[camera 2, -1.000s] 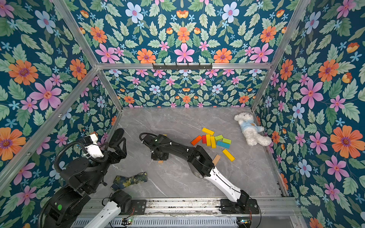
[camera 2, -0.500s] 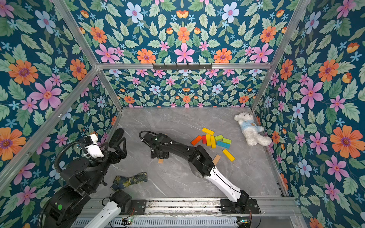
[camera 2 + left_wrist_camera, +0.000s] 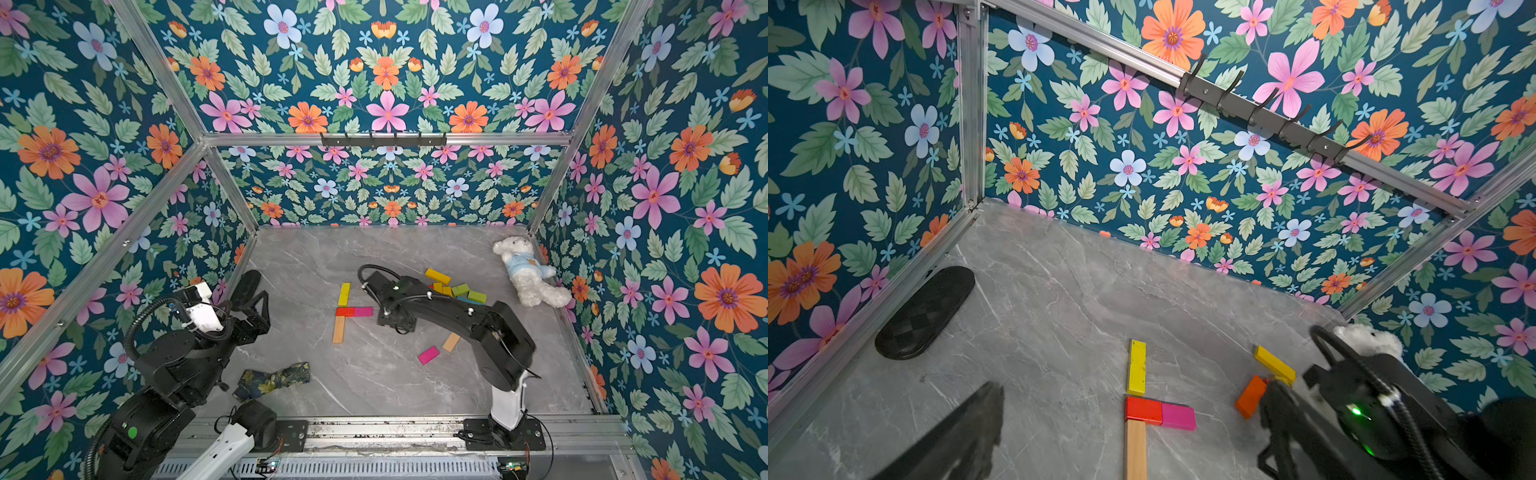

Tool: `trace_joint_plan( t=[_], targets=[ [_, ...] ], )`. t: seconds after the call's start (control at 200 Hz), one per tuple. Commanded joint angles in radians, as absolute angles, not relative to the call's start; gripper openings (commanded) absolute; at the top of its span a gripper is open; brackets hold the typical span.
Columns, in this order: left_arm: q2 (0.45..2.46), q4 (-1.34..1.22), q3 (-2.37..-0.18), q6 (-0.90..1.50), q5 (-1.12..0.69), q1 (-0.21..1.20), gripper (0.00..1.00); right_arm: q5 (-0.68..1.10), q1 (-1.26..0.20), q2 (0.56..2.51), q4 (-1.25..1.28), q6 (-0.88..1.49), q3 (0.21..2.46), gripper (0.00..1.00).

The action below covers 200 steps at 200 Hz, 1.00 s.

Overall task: Assemble the letter h with building blocks
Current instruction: Assemble the building block at the center of the board, then pick up the building block from the center of the board.

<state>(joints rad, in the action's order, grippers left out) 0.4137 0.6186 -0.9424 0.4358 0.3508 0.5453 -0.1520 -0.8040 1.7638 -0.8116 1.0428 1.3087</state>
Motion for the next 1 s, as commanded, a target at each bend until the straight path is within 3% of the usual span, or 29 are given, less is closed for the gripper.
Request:
trace_joint_plan(
  t=[0.0, 0.27, 0.45, 0.755, 0.995],
  targets=[
    [0.416, 0.594, -0.934, 0.431, 0.369, 0.546, 0.99, -0.178, -0.754, 1.638, -0.803, 1.175, 1.144, 0.67],
    [0.422, 0.583, -0.908, 0.442, 0.379, 0.546, 0.99, -0.215, -0.605, 1.467, -0.822, 1.183, 0.911, 0.67],
    [0.426, 0.581, -0.910, 0.440, 0.379, 0.546, 0.99, -0.149, -0.498, 1.488, -0.731, 1.083, 0.860, 0.66],
    [0.425, 0.580, -0.905, 0.436, 0.370, 0.546, 0.99, -0.158, -0.481, 1.599, -0.691, 1.007, 0.931, 0.71],
    [0.423, 0.574, -0.902, 0.435, 0.379, 0.546, 0.99, -0.138, -0.472, 1.632, -0.669, 1.011, 0.896, 0.60]
  ],
)
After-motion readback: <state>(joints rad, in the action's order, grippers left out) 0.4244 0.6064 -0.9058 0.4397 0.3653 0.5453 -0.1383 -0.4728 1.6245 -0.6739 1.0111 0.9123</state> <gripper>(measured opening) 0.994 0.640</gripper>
